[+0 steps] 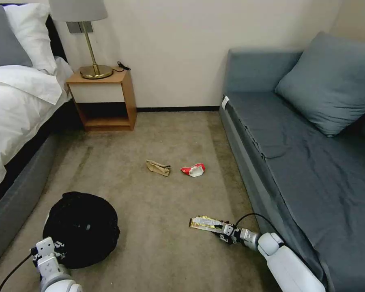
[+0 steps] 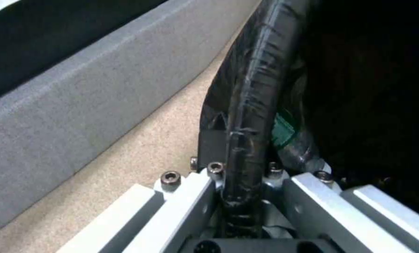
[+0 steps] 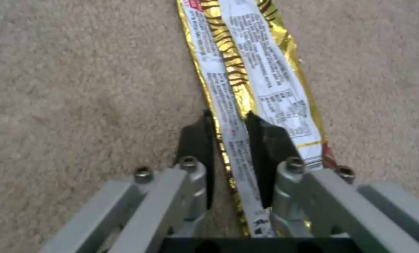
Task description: Pick up the trash bin, then pick up the garbage on the floor and place it into the trash bin.
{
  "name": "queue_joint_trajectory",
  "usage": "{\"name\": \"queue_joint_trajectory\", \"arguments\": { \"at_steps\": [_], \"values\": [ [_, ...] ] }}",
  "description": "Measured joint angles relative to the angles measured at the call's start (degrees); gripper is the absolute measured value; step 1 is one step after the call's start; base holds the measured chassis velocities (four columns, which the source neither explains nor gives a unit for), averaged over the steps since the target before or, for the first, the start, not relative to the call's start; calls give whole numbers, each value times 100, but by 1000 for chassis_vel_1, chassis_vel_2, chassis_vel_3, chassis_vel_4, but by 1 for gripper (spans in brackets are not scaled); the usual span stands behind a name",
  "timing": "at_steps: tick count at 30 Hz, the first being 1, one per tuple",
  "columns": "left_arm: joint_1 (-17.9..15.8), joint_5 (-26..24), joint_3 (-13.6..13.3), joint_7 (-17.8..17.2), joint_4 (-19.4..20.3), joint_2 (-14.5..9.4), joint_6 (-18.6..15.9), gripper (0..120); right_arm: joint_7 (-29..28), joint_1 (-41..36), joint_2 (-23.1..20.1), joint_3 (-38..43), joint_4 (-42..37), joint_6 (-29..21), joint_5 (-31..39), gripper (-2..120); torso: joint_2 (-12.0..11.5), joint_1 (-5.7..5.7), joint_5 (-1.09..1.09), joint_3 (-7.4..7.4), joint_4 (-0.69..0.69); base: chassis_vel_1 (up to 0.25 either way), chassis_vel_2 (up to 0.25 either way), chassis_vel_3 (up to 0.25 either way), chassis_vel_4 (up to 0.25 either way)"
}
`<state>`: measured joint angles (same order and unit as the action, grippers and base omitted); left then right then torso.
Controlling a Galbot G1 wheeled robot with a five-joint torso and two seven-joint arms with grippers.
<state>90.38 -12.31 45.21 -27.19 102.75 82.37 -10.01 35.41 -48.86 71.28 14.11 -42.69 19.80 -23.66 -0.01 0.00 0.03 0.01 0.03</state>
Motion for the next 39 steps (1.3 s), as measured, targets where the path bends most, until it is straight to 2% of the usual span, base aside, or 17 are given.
{"name": "queue_joint_trajectory", "arguments": {
  "at_steps": [6,9,27,39],
  "values": [
    [12,7,-6,-1,-1,9,16,0,10,0,-8,-5,2,0,-4,10,0,0,-1,0,-2,0,0,0,0],
    [19,12,-9,-1,5,15,21,0,11,-5,-16,-14,0,5,-6,0,0,0,-1,0,-2,0,0,0,0],
    [26,40,-37,11,5,7,50,0,84,-23,-20,45,-40,49,82,0,0,0,-3,0,-4,0,0,0,0],
    [42,139,-122,19,67,36,38,0,242,-347,-225,64,-904,8,564,0,0,0,-2,0,-5,0,0,0,0]
  ]
}}
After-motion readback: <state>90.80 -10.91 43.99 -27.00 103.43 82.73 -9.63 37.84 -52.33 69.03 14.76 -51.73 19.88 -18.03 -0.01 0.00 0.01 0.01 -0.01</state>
